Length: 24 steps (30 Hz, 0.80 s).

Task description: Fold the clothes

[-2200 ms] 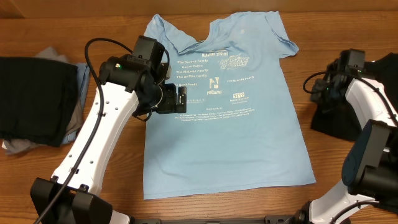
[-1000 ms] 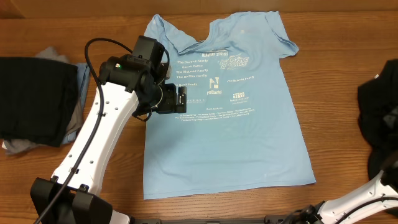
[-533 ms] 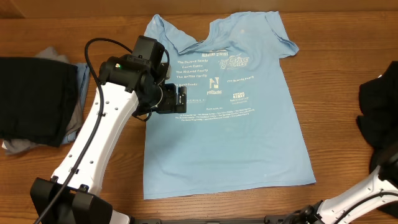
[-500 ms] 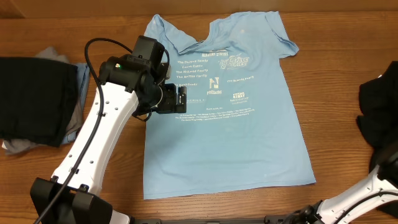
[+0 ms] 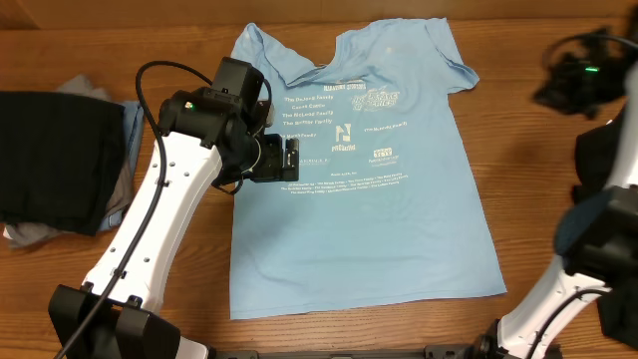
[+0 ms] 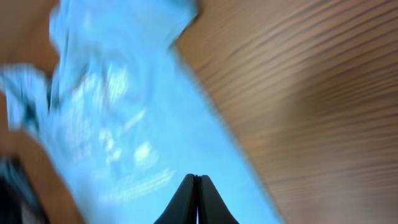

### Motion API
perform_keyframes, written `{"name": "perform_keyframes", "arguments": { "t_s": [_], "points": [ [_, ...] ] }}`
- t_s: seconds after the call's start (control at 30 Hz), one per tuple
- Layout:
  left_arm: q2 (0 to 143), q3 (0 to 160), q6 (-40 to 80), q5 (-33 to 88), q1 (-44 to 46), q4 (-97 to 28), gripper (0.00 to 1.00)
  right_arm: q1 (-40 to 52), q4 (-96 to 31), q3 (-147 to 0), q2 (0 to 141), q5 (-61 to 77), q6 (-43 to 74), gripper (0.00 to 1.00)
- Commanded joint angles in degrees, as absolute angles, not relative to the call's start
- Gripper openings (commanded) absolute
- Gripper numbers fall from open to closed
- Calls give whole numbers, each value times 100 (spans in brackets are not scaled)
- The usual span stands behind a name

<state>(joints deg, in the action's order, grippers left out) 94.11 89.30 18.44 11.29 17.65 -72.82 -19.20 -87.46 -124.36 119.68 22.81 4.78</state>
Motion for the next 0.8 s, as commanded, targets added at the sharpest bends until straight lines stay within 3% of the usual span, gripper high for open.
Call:
{"name": "perform_keyframes", "arguments": {
  "t_s": [0.0, 0.3, 0.5, 0.77],
  "points": [
    [9441, 8973, 1780, 1096, 1802, -7279, 100, -1219, -9102, -12250, 11830, 2342, 611, 4],
    [9441, 8973, 1778, 1096, 1802, -7279, 100, -95, -9389, -11384, 11830, 1424, 2043, 4],
    [9441, 8973, 1780, 1096, 1802, -7279, 100, 64, -9393, -10232, 11830, 1288, 2829, 4],
    [9441, 8973, 1780, 1096, 1802, -7279, 100, 64, -9078, -9041, 11828, 1157, 3011, 4]
  ]
}}
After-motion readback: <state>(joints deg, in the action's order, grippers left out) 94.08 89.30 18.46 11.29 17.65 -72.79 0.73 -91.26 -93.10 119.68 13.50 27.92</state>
